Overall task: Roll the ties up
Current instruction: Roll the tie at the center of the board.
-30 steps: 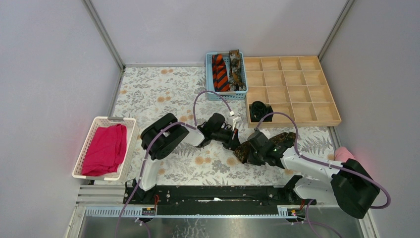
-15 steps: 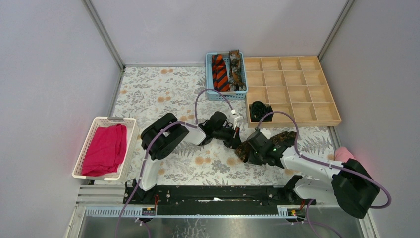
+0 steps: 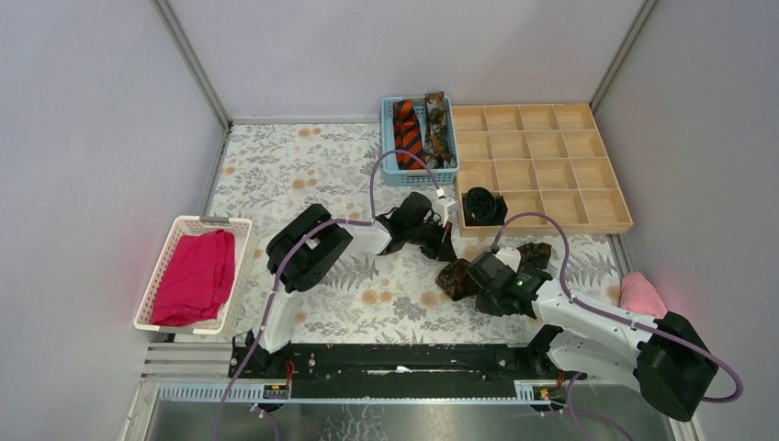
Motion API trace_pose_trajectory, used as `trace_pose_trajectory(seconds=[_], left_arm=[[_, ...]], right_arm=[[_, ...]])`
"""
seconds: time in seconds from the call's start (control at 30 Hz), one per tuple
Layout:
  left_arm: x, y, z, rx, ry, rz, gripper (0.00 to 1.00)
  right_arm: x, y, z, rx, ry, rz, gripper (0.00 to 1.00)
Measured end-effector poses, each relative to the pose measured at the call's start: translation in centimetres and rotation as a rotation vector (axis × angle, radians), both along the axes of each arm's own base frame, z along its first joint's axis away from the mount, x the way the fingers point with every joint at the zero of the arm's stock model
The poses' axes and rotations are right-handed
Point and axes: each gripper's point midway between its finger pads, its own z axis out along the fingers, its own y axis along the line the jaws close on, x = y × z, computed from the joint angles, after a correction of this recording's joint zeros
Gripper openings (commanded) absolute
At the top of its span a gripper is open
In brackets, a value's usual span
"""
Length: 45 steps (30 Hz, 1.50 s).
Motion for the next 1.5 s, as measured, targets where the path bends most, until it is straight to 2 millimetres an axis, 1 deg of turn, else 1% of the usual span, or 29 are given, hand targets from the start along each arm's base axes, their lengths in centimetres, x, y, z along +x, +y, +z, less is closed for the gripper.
trace_pose_trajectory(seconds=[0.13,0.3,0.37,0.4,0.57,0.67,0.87,1.13,1.23,1.43,1.5], left_arm=[[0.3,-0.3,0.1,-0.005,-0.004,-0.002,0.00],[0.0,-0.8,0.2,-0.005,-0.004,-0.015,0.00],[-0.4,-1.0,0.2,-0.004,-0.002,-0.026,0.00],[-0.7,-1.2,0.2,-0.005,-0.001,-0.036,0.00],[-2.7,-2.0,0.2,-0.010,0.009,-0.090,0.00],[-3.5,-2.2,0.3,-0.014,0.016,-0.114,0.00],[-4.2,-2.4,0.5,-0.024,0.025,-0.139,0.00],[-4.3,-2.4,0.5,-0.028,0.025,-0.151,0.00],[-4.1,-2.3,0.4,-0.019,0.020,-0.137,0.00],[-2.5,-1.7,0.1,0.000,0.011,-0.074,0.00],[-1.7,-1.1,0.2,0.004,0.011,-0.043,0.00]], right_arm=[[-0.1,-0.9,-0.4,-0.044,0.010,-0.041,0.00],[0.7,-1.0,-0.4,-0.075,-0.014,-0.076,0.00],[1.2,-1.1,-0.4,-0.088,-0.027,-0.087,0.00],[1.8,-1.0,-0.4,-0.099,-0.045,-0.095,0.00],[3.4,-0.7,-0.4,-0.119,-0.100,-0.108,0.00],[4.2,-0.6,-0.4,-0.126,-0.126,-0.111,0.00],[4.8,-0.5,-0.4,-0.129,-0.154,-0.112,0.00],[5.3,-0.2,-0.3,-0.126,-0.171,-0.089,0.00],[5.1,-0.2,-0.3,-0.116,-0.174,-0.086,0.00],[4.1,-0.2,0.7,-0.047,-0.186,-0.077,0.00],[3.6,0.0,0.8,-0.024,-0.177,-0.066,0.00]])
